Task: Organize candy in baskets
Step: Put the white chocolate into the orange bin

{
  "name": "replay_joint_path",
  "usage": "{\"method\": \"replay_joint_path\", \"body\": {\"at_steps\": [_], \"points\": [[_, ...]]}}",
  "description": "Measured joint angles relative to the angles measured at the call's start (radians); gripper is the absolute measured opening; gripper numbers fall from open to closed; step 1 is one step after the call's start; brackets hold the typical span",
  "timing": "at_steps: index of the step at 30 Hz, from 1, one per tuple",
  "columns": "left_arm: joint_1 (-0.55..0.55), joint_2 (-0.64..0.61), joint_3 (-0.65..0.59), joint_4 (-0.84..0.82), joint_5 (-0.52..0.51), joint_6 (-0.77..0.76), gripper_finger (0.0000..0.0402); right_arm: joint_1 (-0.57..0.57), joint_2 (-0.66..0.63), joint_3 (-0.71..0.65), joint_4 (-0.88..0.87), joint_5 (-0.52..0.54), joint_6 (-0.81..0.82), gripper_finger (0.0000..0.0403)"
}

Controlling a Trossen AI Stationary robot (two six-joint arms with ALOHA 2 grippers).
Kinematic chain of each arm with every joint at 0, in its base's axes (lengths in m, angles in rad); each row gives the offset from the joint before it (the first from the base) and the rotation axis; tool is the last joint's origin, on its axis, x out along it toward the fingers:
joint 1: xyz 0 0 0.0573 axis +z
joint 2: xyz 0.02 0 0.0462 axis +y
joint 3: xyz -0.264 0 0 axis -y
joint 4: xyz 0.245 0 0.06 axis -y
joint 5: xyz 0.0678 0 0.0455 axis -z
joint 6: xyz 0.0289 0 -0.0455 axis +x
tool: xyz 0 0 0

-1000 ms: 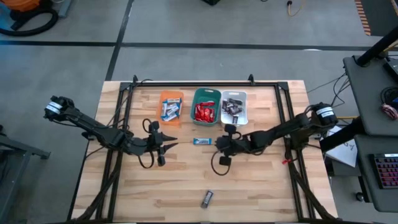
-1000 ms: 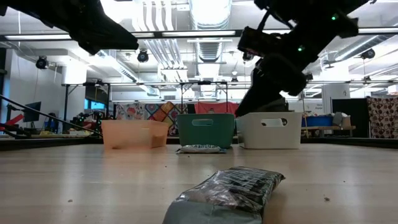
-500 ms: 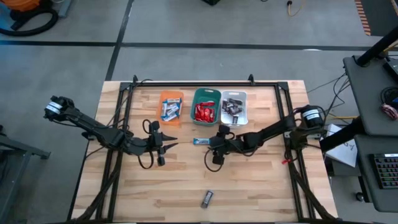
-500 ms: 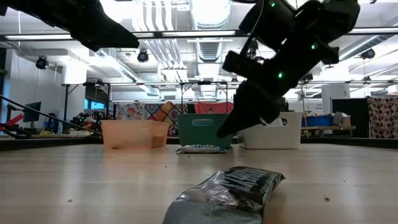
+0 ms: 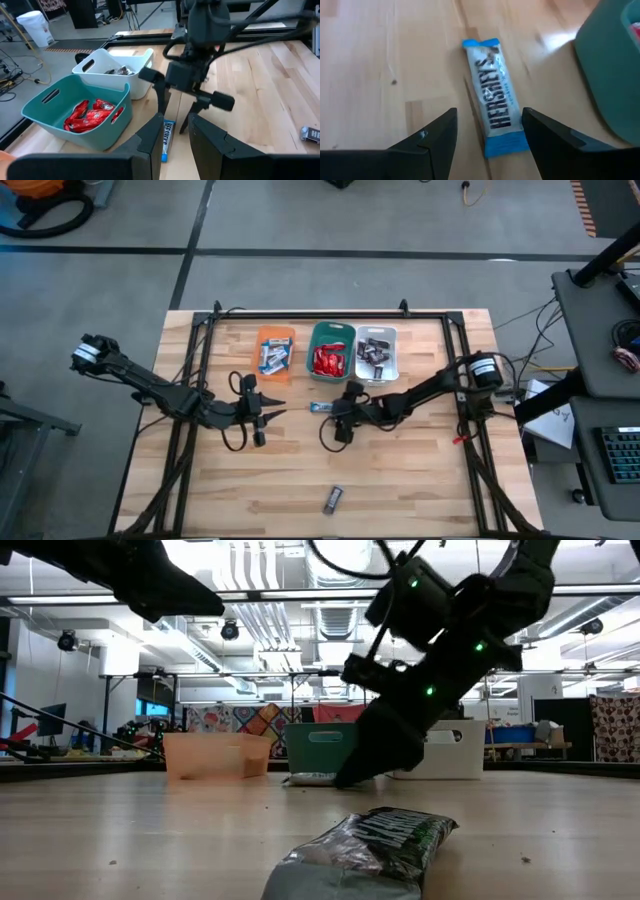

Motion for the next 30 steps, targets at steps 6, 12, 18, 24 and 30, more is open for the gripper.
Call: {"method": "replay_joint_path", "body": {"at_steps": [6,12,18,24,30], "points": [[0.0,0.0,-0.001,0.015,0.0,0.004,0.0075,-0.008,0.076,0.074,-0.017,-0.006,0.039,0.0216],[0.0,0.0,-0.001,0.022,0.0,0.004,0.0075,-0.012,0.11,0.121,-0.058,-0.02,0.031,0.0182],[0.0,0.0,-0.001,0.022,0.001,0.004,0.0075,-0.013,0.115,0.13,-0.07,-0.048,0.026,0.0089],[0.0,0.0,-0.044,0.071,0.004,-0.002,0.0075,-0.015,0.095,0.128,-0.079,-0.063,0.007,0.0017],[0.0,0.0,-0.111,0.138,0.062,-0.003,0.0085,-0.016,0.015,0.122,-0.115,-0.211,0.047,0.0017]]}}
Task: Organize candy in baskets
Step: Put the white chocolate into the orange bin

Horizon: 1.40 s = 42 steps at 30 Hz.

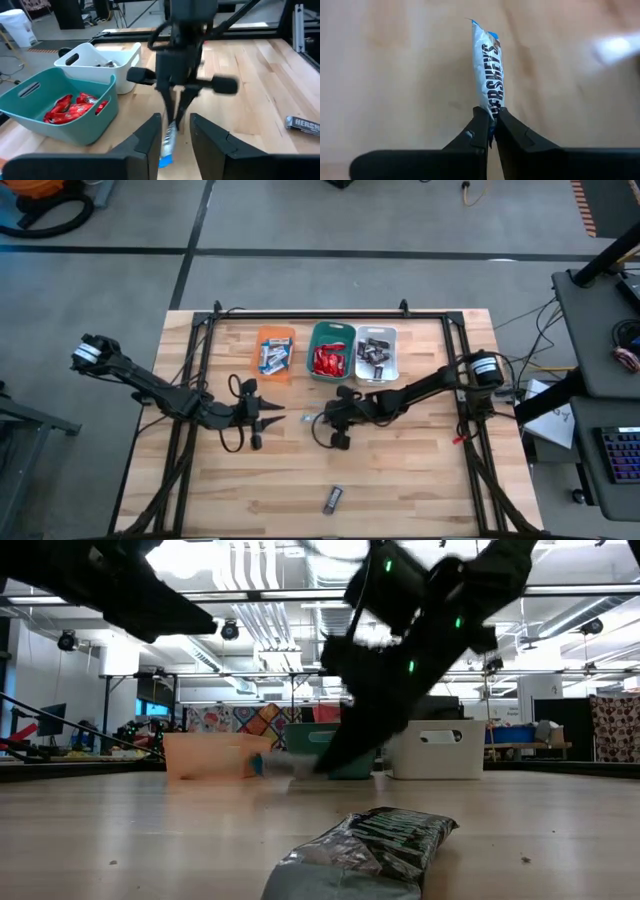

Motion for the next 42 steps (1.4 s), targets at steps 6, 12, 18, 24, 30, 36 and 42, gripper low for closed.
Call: {"method": "replay_joint_path", "body": {"at_steps": [6,12,18,24,30,36,42], "points": [[0.0,0.0,-0.036,0.07,0.01,0.043,0.0144,0.003,-0.079,0.002,0.019,-0.141,0.063,0.0017],[0.0,0.0,-0.045,0.109,0.054,0.064,0.021,0.01,-0.123,0.002,0.068,-0.165,0.074,0.0017],[0.0,0.0,-0.047,0.117,0.055,0.068,0.0226,0.01,-0.13,0.002,0.184,-0.17,0.059,0.0017],[0.0,0.0,-0.047,0.152,0.092,0.108,0.0216,0.008,-0.131,0.003,0.282,-0.171,0.03,0.0017],[0.0,0.0,-0.047,0.177,0.092,0.135,0.021,0.008,-0.131,0.05,0.286,-0.171,-0.01,0.0018],[0.0,0.0,-0.047,0.245,0.087,0.201,0.0188,0.008,-0.131,0.095,0.228,-0.17,-0.036,0.0018],[0.0,0.0,-0.047,0.251,0.085,0.235,0.0103,0.008,-0.131,0.112,0.178,-0.17,-0.045,0.0018]]}}
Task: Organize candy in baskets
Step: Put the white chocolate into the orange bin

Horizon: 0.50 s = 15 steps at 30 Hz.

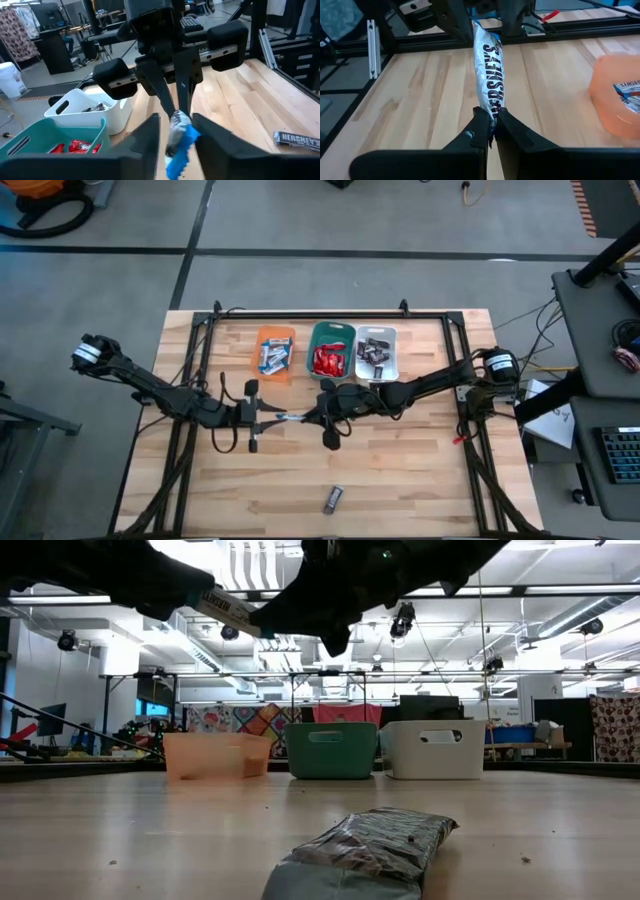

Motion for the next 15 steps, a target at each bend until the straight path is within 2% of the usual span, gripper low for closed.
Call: {"method": "replay_joint_path", "body": {"at_steps": [5,10,15], "points": [[-0.001,0.0,0.0,-0.002,0.002,0.0,0.0014,0.0,0.0,0.005,-0.003,0.002,0.0,0.0018],[-0.001,0.0,0.0,0.007,-0.001,0.0,0.0009,0.0,0.0,0.005,-0.001,0.001,0.01,0.0022],[0.0,0.0,0.0,0.01,-0.017,0.0,0.0001,-0.001,0.0,0.005,0.004,0.011,0.038,0.0074]]}}
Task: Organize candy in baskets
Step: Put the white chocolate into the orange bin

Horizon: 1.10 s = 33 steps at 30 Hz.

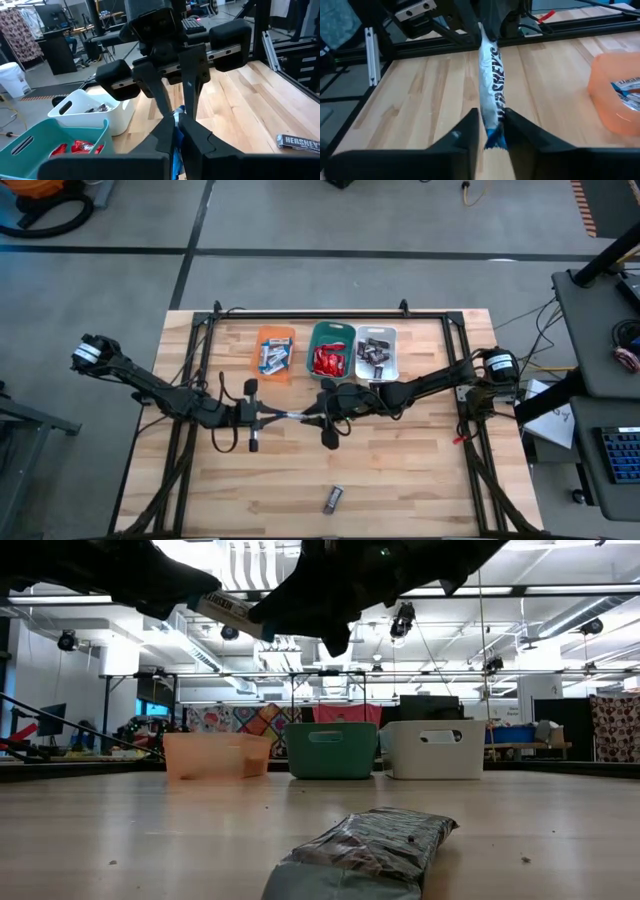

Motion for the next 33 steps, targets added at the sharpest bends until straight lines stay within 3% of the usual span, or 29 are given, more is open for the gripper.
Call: {"method": "replay_joint_path", "body": {"at_steps": [4,9,14,17,19,23,25,33], "points": [[0.001,0.0,0.0,0.0,-0.04,-0.002,0.0,-0.006,-0.004,0.0,-0.016,0.022,0.009,0.0128],[0.006,0.0,0.003,-0.008,-0.196,-0.003,0.0,-0.025,-0.04,0.016,-0.159,0.089,0.02,0.0174],[0.058,0.0,0.039,-0.085,-0.46,-0.03,0.0,-0.025,-0.095,0.041,-0.363,0.263,0.042,0.0194],[0.135,0.0,0.057,-0.201,-0.6,-0.091,0.0,-0.025,-0.125,0.043,-0.412,0.291,0.056,0.0195],[0.217,-0.002,0.069,-0.286,-0.542,-0.145,0.0,-0.025,-0.137,0.043,-0.418,0.293,0.066,0.0193],[0.441,0.005,0.103,-0.437,-0.227,-0.269,0.0,-0.021,-0.142,0.043,-0.429,0.293,0.066,0.0187],[0.533,0.015,0.118,-0.481,-0.131,-0.298,0.0,-0.018,-0.142,0.042,-0.429,0.293,0.066,0.0185],[0.7,0.04,0.161,-0.568,-0.102,-0.214,0.0,0.004,-0.142,0.042,-0.435,0.293,0.066,0.0183]]}}
